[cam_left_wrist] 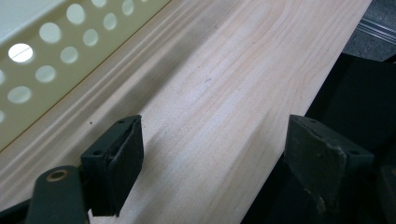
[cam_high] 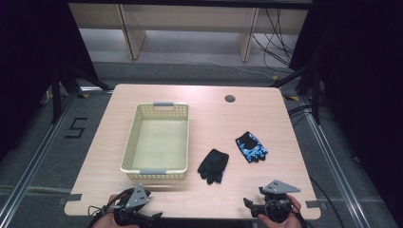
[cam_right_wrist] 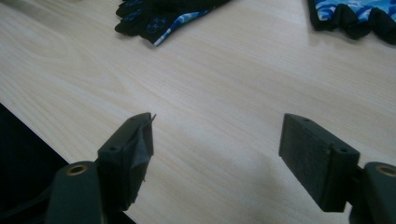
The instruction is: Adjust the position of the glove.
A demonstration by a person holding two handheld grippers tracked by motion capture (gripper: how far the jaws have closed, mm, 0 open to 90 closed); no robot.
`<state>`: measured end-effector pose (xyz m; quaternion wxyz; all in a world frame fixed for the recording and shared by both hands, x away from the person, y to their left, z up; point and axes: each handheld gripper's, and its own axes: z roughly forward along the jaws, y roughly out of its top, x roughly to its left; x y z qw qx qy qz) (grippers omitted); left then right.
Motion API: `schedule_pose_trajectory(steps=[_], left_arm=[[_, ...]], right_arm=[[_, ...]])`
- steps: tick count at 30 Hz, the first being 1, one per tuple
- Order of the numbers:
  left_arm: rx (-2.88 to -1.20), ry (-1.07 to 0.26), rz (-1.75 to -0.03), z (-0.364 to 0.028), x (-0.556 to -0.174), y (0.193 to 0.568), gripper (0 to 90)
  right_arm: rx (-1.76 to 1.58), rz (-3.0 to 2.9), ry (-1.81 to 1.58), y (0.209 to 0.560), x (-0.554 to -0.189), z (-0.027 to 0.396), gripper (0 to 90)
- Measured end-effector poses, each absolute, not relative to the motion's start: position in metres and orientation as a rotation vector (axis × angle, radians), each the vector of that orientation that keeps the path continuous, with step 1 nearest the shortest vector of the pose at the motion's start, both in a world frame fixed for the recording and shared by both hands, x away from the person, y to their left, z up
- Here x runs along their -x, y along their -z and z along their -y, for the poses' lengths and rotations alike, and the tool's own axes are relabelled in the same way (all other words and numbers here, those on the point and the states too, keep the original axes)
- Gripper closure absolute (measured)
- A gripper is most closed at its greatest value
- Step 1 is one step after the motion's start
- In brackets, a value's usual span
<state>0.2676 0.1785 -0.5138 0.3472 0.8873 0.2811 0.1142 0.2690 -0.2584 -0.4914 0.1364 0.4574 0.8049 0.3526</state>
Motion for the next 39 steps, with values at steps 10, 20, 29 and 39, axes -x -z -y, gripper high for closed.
schedule_pose_trajectory(steps=[10,20,29,39], left_arm=[[-2.292,-0.307,-0.733,-0.178,-0.267,0.515,19.5],[-2.288,-0.3,-0.757,-0.178,-0.267,0.514,19.7],[-2.296,-0.315,-0.739,-0.18,-0.268,0.513,19.7],[-2.281,-0.303,-0.762,-0.179,-0.267,0.514,19.7]], right_arm=[[-1.275,-2.349,-1.036,0.489,-0.274,0.257,35.7],[-1.206,-2.351,-1.069,0.475,-0.294,0.254,46.7],[-1.161,-2.373,-1.069,0.459,-0.329,0.231,50.1],[-1.112,-2.432,-1.068,0.454,-0.371,0.205,54.2]])
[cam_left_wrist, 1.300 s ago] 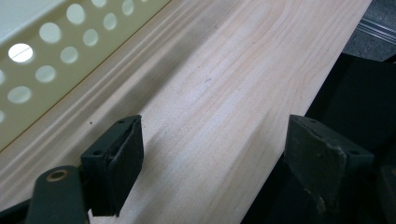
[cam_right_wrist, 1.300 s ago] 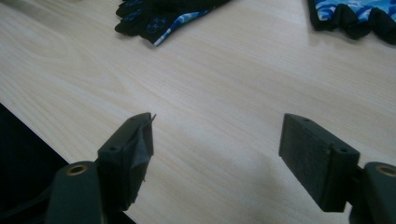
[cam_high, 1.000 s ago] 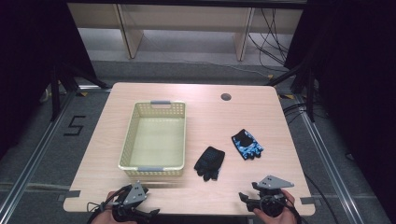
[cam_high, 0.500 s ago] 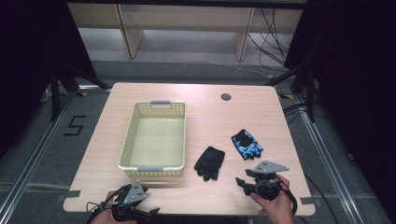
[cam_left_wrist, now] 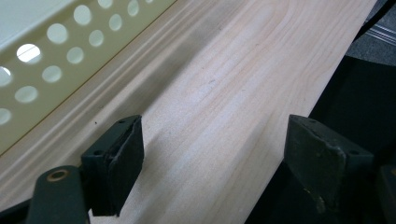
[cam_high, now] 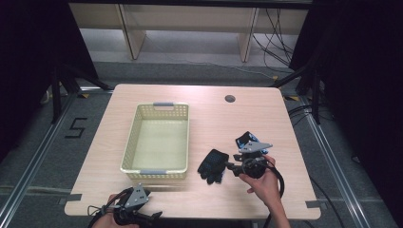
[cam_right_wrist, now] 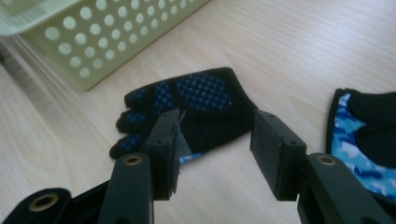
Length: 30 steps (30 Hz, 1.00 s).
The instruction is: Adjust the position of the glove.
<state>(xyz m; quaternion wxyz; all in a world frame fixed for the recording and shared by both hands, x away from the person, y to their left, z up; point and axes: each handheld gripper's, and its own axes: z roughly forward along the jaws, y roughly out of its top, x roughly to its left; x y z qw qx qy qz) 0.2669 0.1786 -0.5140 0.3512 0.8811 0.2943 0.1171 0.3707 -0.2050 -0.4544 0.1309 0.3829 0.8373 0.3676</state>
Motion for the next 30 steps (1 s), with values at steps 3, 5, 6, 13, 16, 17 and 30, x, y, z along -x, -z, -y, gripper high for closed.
schedule_pose_trajectory(steps=[3,5,6,13,16,17,30], left_arm=[[-2.282,-0.304,-0.759,-0.179,-0.267,0.514,19.7],[-2.286,-0.308,-0.749,-0.179,-0.268,0.513,19.7],[-2.281,-0.309,-0.757,-0.179,-0.267,0.514,19.7],[-2.281,-0.309,-0.752,-0.18,-0.268,0.513,19.7],[-2.272,-0.298,-0.77,-0.18,-0.268,0.514,19.7],[-2.272,-0.298,-0.77,-0.18,-0.268,0.514,19.7],[-2.274,-0.292,-0.766,-0.179,-0.268,0.514,19.7]], right_arm=[[-1.119,-2.418,-1.082,0.455,-0.38,0.202,54.4],[-1.136,-2.437,-1.101,0.455,-0.392,0.198,56.0],[-1.136,-2.437,-1.101,0.455,-0.392,0.198,56.0],[-1.181,-2.478,-1.121,0.462,-0.425,0.19,59.0],[-1.173,-2.511,-1.084,0.469,-0.436,0.186,59.8],[-1.189,-2.524,-1.072,0.47,-0.439,0.185,60.0],[-1.261,-2.627,-1.031,0.488,-0.463,0.177,60.4]])
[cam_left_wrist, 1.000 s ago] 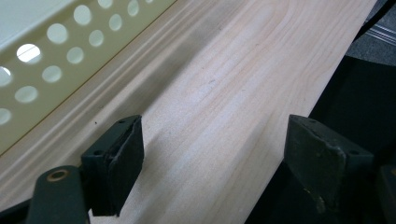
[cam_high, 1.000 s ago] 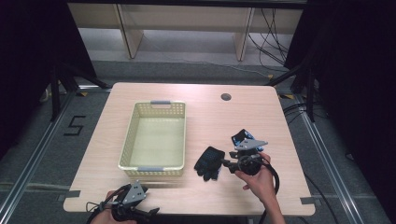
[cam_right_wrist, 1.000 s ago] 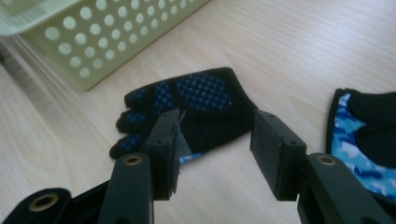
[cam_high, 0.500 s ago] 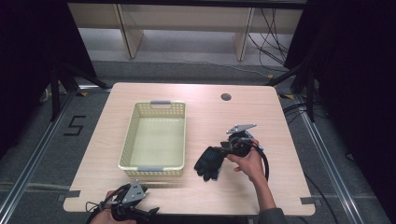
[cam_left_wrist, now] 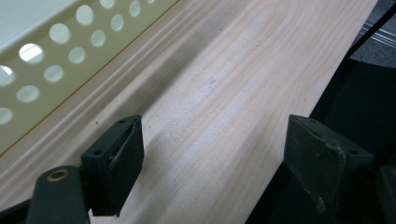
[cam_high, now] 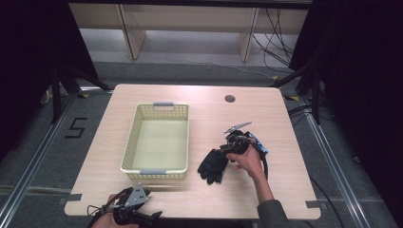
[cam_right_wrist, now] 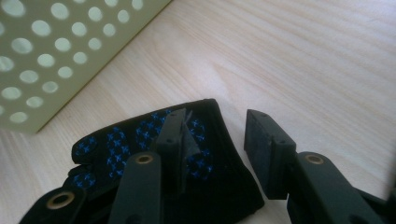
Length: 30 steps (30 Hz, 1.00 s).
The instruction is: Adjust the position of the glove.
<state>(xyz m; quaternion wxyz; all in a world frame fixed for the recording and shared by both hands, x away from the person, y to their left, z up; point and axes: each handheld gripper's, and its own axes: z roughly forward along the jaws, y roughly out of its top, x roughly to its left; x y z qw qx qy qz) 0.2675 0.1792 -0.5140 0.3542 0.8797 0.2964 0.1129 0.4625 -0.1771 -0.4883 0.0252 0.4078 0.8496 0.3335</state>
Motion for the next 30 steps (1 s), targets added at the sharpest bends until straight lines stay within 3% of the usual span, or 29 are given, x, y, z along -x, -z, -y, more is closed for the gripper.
schedule_pose_trajectory(steps=[5,9,11,18,30], left_arm=[[-2.274,-0.297,-0.769,-0.179,-0.267,0.514,19.7],[-2.274,-0.294,-0.765,-0.179,-0.267,0.514,19.7],[-2.273,-0.294,-0.766,-0.18,-0.267,0.514,19.7],[-2.27,-0.296,-0.765,-0.179,-0.268,0.514,19.8],[-2.273,-0.294,-0.769,-0.179,-0.268,0.514,19.9]], right_arm=[[-1.292,-2.666,-0.981,0.492,-0.463,0.177,66.1],[-1.262,-2.689,-0.958,0.491,-0.461,0.179,86.9],[-1.263,-2.71,-0.959,0.49,-0.458,0.179,88.9],[-1.205,-2.676,-1.089,0.481,-0.447,0.184,89.4],[-1.152,-2.525,-1.391,0.416,-0.39,0.194,89.8]])
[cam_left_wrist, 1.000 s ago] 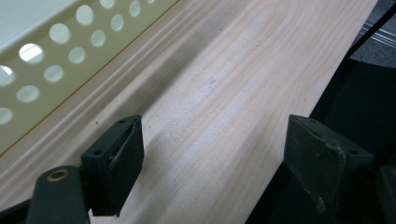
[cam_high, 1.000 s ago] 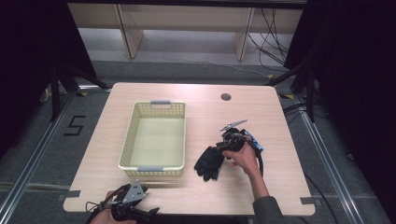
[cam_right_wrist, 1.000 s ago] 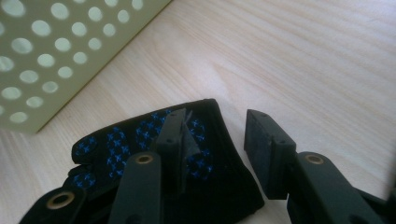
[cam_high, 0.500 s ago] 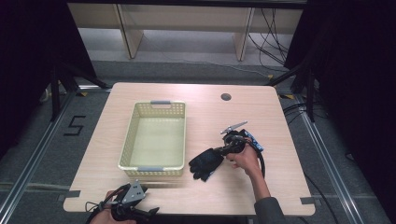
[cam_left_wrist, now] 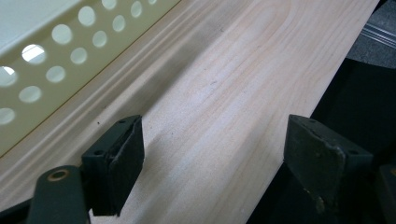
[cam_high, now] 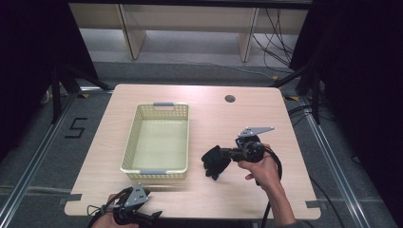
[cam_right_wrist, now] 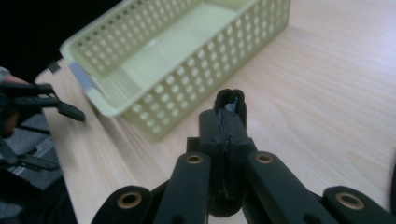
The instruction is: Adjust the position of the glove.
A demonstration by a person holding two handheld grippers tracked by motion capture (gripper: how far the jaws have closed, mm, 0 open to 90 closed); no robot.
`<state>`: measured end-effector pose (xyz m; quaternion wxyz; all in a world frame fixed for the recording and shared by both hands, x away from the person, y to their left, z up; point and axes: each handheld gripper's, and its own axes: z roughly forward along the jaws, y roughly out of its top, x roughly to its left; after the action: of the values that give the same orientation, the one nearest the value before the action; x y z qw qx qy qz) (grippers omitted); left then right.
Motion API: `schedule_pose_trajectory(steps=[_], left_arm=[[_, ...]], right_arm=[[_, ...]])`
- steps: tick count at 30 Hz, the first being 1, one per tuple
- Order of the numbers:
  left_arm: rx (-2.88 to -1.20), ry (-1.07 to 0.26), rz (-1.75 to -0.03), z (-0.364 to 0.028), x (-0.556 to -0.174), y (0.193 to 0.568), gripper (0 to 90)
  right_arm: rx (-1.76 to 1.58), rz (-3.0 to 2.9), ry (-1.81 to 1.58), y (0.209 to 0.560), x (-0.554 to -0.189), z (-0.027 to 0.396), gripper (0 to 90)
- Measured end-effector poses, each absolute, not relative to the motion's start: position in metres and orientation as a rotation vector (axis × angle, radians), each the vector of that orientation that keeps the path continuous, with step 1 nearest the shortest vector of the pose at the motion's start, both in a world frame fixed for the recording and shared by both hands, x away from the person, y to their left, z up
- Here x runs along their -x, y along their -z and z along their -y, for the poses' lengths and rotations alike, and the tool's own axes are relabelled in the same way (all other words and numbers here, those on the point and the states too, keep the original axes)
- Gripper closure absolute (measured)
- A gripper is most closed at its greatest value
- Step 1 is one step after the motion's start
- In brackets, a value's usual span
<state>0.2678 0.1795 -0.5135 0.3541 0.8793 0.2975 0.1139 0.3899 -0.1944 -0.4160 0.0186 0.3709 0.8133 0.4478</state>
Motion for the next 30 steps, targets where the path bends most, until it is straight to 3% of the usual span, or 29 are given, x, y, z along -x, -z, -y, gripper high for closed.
schedule_pose_trajectory(steps=[9,30], left_arm=[[-2.274,-0.294,-0.768,-0.179,-0.268,0.513,19.9],[-2.275,-0.293,-0.768,-0.179,-0.267,0.514,20.0]], right_arm=[[-1.174,-2.416,-1.591,0.404,-0.353,0.199,89.8],[-1.304,-2.307,-1.73,0.445,-0.305,0.211,89.6]])
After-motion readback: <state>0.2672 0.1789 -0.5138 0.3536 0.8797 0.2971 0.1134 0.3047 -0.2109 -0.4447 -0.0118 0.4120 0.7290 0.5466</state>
